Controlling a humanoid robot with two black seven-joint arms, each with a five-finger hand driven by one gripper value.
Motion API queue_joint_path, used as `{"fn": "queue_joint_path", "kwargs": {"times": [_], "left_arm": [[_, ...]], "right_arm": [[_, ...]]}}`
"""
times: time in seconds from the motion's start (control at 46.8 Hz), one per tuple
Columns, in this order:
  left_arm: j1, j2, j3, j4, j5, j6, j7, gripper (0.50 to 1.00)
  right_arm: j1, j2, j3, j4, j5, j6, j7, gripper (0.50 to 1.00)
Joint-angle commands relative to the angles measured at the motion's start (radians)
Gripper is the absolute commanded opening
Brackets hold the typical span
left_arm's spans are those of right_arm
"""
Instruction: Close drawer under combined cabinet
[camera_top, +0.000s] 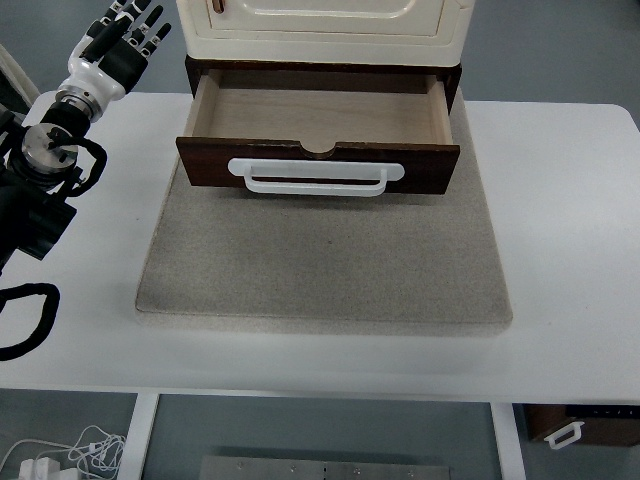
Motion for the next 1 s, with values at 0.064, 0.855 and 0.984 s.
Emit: {"fn": "queue_joint_path", "kwargs": {"times": [0.064,0.855,0.984], "left_arm": [[-0.003,0.0,0.002,-0.001,0.001,-0.001,0.0,1.0],[0.006,0.006,0.002,-0.038,-0.006,-0.003,0.0,1.0],[0.005,0.006,0.002,-0.039,-0.006,-0.003,0.0,1.0]], "right_arm": [[0.0,0.0,0.0,0.001,-0.001,0.0,0.0,0.952],[0.0,0.0,0.0,0.001,-0.001,-0.001,0.0,0.952],[0.0,0.0,0.0,0.001,0.001,0.0,0.0,0.952]]}}
